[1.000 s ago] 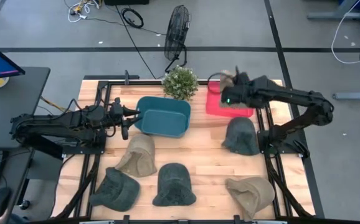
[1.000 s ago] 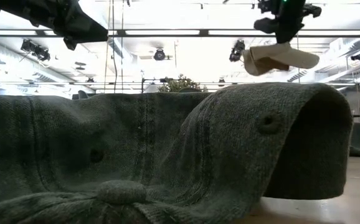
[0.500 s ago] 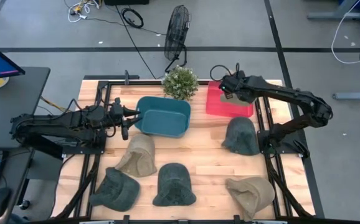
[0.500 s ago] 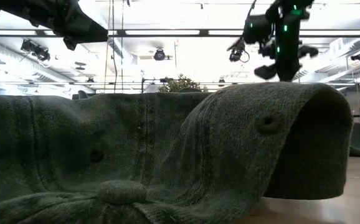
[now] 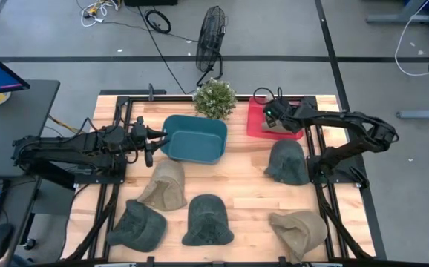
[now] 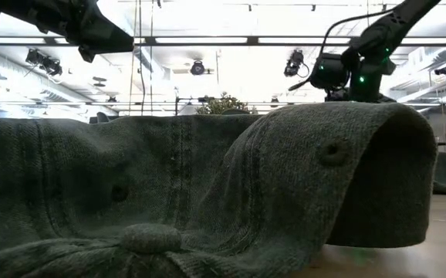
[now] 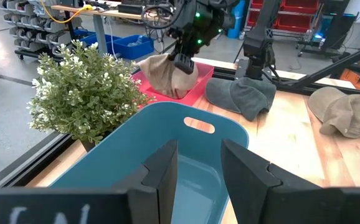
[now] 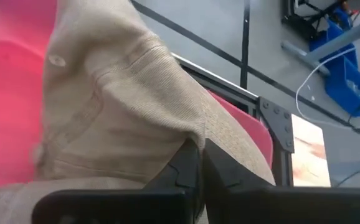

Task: Pick & Place hat
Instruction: Put the middle brown cap into the red bin, then put the bottom brown cap into the red bin

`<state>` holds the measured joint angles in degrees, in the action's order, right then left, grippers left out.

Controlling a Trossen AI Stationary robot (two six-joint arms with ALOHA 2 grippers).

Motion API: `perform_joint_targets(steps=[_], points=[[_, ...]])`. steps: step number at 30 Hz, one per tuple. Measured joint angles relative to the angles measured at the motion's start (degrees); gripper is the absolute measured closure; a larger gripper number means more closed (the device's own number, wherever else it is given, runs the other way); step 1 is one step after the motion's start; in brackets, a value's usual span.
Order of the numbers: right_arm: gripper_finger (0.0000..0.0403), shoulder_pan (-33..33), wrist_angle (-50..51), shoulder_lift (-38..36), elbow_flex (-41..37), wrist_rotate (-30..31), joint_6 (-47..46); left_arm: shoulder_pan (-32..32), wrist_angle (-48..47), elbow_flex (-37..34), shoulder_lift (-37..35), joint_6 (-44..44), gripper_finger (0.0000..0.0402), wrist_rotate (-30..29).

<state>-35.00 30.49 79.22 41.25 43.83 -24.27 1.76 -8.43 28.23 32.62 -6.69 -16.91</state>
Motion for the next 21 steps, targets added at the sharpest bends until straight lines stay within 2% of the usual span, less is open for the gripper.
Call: perform_joint_targets(steps=[5,12,18,21], points=[[0.0378,-0.22,-3.64,0.00,-2.13,-1.42,8.00,0.00,0.00,0.00,0.00,-0.01,0.0275,0.00],[0.0322,-0.16,-2.81,0.00,-0.92,-2.97,9.88,0.00,0.04,0.00,0.00,-0.03,0.0275,0.00],[0.0271,2.23,9.82,0.00,7.23,-6.34,9.80,0.00,0.04,0.00,0.00,-0.16,0.0275,0.00],[0.0255,4.60,18.66,0.00,13.27,-11.47,9.57,0.00,0.04,0.00,0.00,-0.18,0.0275,0.00]])
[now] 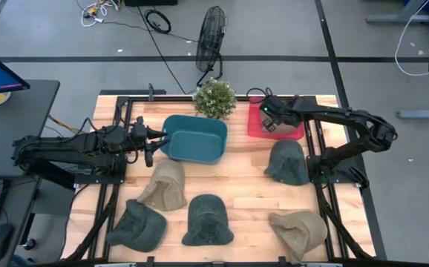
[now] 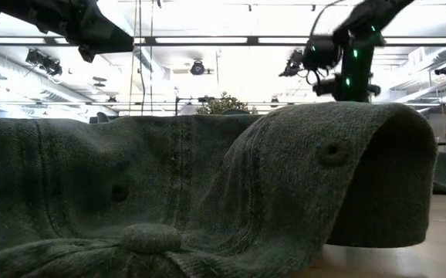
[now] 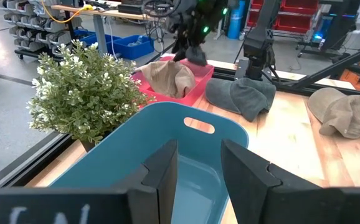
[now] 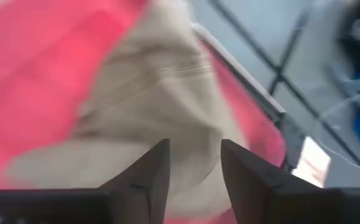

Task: Pick & Place hat
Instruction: Put the bottom brown cap into the red bin

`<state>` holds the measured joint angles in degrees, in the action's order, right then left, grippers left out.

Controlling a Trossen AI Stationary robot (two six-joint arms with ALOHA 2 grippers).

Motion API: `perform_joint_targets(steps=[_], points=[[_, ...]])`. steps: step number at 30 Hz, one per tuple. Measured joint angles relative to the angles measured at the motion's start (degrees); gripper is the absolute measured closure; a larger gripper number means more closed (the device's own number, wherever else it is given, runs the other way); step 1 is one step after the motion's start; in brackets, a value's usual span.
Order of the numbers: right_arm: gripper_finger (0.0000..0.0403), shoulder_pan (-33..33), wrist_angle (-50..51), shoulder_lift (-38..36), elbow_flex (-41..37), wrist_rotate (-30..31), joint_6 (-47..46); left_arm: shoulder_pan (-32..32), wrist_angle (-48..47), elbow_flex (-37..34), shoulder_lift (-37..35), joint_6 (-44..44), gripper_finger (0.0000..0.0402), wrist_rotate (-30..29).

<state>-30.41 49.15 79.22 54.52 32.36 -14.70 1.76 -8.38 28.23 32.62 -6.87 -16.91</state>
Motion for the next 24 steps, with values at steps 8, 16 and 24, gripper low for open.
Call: perform_joint_targets(steps=[8,16,24], points=[[0.0255,12.84,15.32,-0.04,12.09,-11.43,0.40,0.00,0.00,0.00,0.00,0.00,0.0275,0.00],[0.0259,27.87,22.69,-0.04,15.28,-23.50,-13.67,0.00,0.00,0.00,0.00,0.00,0.0275,0.00],[0.0259,41.55,23.60,-0.04,15.15,-39.40,-31.23,0.00,-0.02,0.00,0.00,0.02,0.0275,0.00]])
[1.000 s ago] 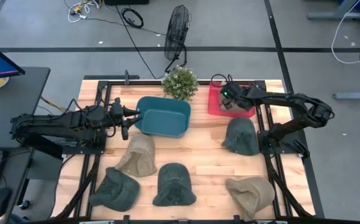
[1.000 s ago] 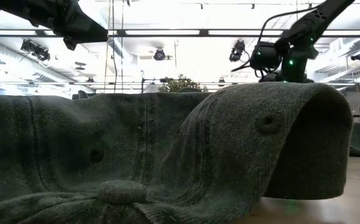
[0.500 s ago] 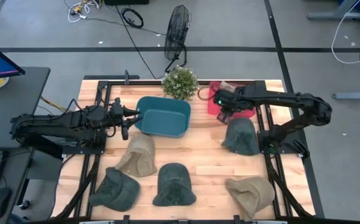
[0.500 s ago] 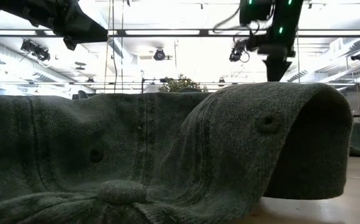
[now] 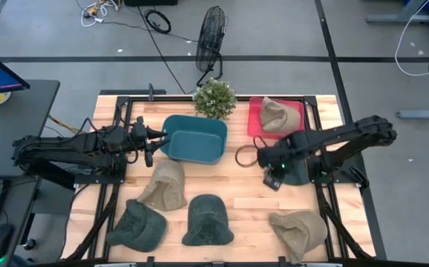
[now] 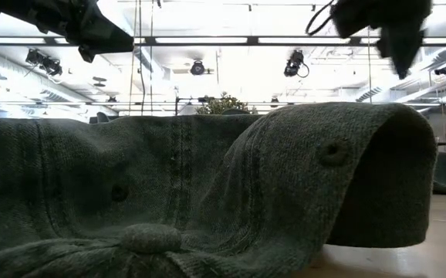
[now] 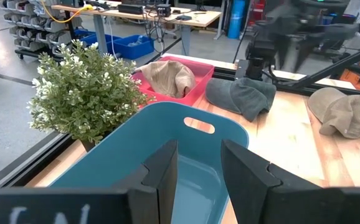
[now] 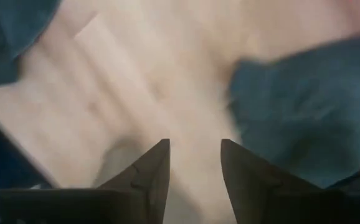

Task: Pick & Place hat
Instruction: Put the bottom brown cap into the red bin

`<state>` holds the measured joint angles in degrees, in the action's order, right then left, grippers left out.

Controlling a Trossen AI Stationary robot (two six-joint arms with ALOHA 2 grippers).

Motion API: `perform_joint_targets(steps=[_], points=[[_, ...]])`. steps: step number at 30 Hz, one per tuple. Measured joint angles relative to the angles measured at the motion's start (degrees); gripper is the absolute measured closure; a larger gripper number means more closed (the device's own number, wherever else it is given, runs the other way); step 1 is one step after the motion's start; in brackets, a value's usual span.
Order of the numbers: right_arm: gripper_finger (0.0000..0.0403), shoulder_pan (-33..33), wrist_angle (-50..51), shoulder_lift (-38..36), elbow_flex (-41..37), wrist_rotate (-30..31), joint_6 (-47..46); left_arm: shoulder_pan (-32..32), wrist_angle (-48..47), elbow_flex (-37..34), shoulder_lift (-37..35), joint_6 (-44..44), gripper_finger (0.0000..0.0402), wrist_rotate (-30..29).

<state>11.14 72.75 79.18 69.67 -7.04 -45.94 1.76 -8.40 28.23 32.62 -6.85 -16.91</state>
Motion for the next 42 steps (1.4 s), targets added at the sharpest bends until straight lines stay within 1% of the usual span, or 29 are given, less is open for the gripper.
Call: perform_joint_targets(steps=[2,6,9,12,16,19,22,24,27,29,32,38,42], points=[[0.0259,3.47,-0.01,0.00,0.00,-1.75,-4.71,0.00,0.00,0.00,0.00,-0.02,0.0275,0.00],[0.0259,9.96,0.00,1.51,-0.04,-2.54,-14.74,0.00,-0.15,0.00,0.00,-0.01,0.0275,0.00],[0.0259,14.32,-0.46,3.61,-0.04,-6.01,-21.65,0.00,-0.20,0.00,0.00,0.42,0.0275,0.00],[0.0259,18.41,-2.77,6.44,-0.07,-10.44,-26.66,0.00,-0.20,0.00,0.00,0.46,0.0275,0.00],[0.0259,23.25,-7.72,10.58,-0.09,-13.17,-32.36,0.00,-0.21,0.00,0.02,0.10,0.0275,0.00],[0.0259,26.15,-10.32,13.59,-0.09,-13.56,-33.81,0.00,0.20,0.00,0.00,0.48,0.0275,0.00],[0.0259,28.01,-8.85,16.71,-0.09,-13.56,-35.41,-0.06,-0.24,0.00,0.15,-0.28,0.0275,0.89],[0.0259,28.73,-6.35,18.30,-0.09,-13.53,-36.79,-0.04,-0.35,0.00,0.93,-1.79,0.0275,4.91],[0.0259,29.41,-5.28,19.74,-0.13,-14.13,-37.41,-0.11,-0.13,-0.01,3.21,-6.03,0.0275,13.12],[0.0259,29.68,-5.51,20.00,-0.13,-14.94,-36.80,-0.12,-0.63,0.55,5.50,-6.33,0.0275,15.40],[0.0259,29.77,-5.49,20.19,-0.13,-16.04,-36.59,-0.12,-3.21,3.96,9.86,-5.78,0.0275,15.61],[0.0259,30.02,-5.47,20.20,-0.13,-16.38,-36.56,-1.10,-14.30,13.08,19.69,-1.44,0.0275,15.65],[0.0259,30.27,-5.55,20.20,-0.28,-16.11,-36.54,-4.33,-15.60,15.85,24.35,-1.07,0.0275,15.65]])
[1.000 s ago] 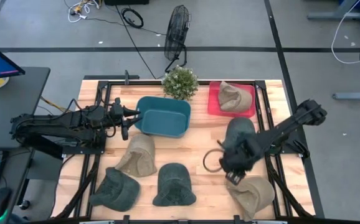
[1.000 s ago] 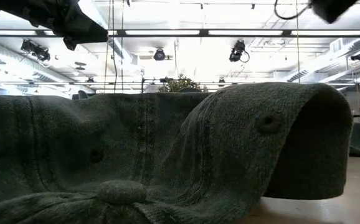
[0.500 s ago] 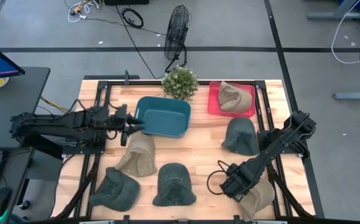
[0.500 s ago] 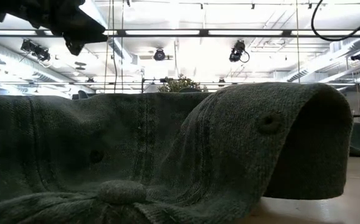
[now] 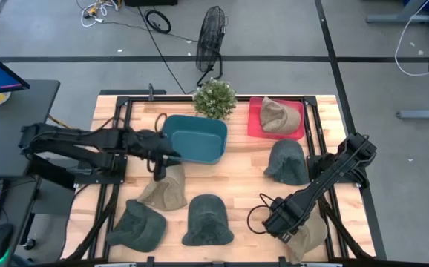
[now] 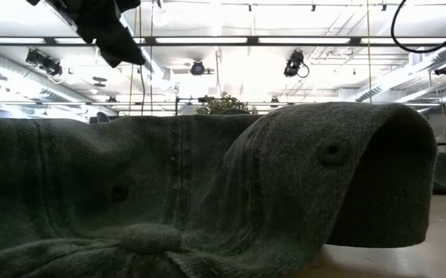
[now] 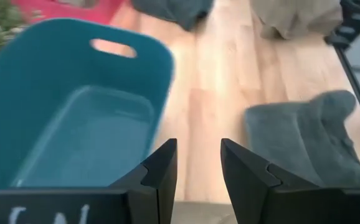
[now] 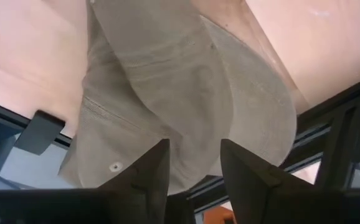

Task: Pick & Place hat
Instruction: Put the bottom brown cap into the red bin

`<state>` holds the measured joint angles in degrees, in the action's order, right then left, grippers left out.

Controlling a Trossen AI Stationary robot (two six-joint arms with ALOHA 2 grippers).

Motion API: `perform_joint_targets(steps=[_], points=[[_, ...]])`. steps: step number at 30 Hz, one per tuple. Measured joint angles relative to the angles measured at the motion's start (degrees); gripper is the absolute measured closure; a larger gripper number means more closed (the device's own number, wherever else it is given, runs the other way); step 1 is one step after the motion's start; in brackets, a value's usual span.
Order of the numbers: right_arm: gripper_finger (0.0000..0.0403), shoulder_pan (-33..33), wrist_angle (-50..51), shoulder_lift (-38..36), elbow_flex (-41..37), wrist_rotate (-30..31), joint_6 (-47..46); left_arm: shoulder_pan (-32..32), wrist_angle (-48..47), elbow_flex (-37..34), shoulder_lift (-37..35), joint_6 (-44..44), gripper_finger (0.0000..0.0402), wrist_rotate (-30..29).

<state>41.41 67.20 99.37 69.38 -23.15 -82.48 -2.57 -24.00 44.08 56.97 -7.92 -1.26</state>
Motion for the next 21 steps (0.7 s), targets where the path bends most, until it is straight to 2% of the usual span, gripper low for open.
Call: perform_joint_targets(steps=[7,13,16,19,21], points=[[0.0259,1.00,-3.37,0.02,-5.94,-0.27,-1.30,-5.40,1.27,0.52,4.96,-1.08,0.0275,-0.02],[0.0269,0.96,-7.78,0.00,-8.57,-0.34,-1.50,-6.69,3.45,0.54,5.72,-1.51,0.0275,-0.14],[0.0306,0.98,-7.82,0.00,-8.66,-0.27,-2.90,-6.69,3.57,0.54,5.72,-1.51,0.0275,-0.44],[0.0373,0.89,-7.93,-0.11,-8.66,-0.37,-3.16,-6.68,3.60,0.54,5.72,-1.45,0.0275,-0.63],[0.0391,0.39,-7.82,-0.97,-8.50,-0.34,-2.54,-6.64,3.60,0.54,5.72,-1.43,0.0275,-1.15]])
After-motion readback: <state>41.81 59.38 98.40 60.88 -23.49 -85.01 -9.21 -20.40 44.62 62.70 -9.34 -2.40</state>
